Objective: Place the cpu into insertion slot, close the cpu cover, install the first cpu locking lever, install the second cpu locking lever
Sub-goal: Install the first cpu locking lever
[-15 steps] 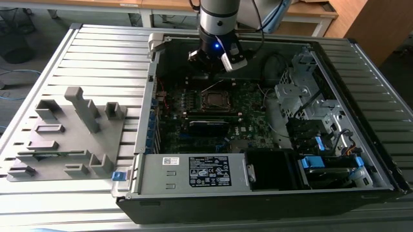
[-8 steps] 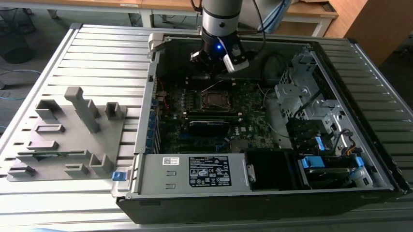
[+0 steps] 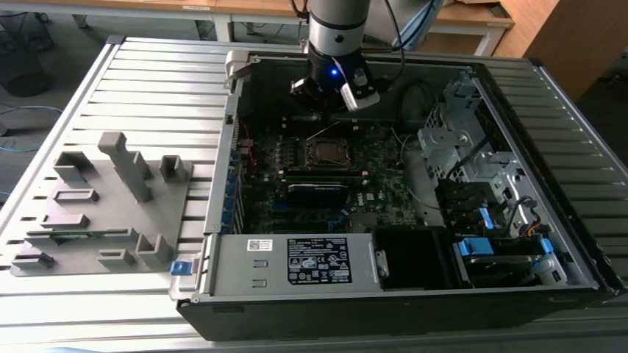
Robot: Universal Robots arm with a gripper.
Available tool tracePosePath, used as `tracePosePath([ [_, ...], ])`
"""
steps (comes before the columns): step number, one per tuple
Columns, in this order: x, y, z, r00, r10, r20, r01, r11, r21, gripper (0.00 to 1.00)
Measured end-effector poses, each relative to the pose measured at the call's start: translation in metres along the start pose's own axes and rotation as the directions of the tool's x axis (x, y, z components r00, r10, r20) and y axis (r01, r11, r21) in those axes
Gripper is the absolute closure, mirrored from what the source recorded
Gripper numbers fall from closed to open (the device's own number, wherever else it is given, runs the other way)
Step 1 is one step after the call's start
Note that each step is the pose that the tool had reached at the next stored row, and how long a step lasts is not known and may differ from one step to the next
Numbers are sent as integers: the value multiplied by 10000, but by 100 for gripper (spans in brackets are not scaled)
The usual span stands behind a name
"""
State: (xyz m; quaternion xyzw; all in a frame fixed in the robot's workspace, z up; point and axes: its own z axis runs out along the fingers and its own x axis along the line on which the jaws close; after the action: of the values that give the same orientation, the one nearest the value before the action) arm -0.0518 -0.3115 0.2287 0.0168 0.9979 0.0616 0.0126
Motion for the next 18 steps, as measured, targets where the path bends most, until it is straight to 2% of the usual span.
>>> tracePosePath([
  [8,-2,-4,30,10000,-2,-2,2,10000,6,89],
  [18,-41,-5,63,10000,-1,1,1,10000,6,89],
])
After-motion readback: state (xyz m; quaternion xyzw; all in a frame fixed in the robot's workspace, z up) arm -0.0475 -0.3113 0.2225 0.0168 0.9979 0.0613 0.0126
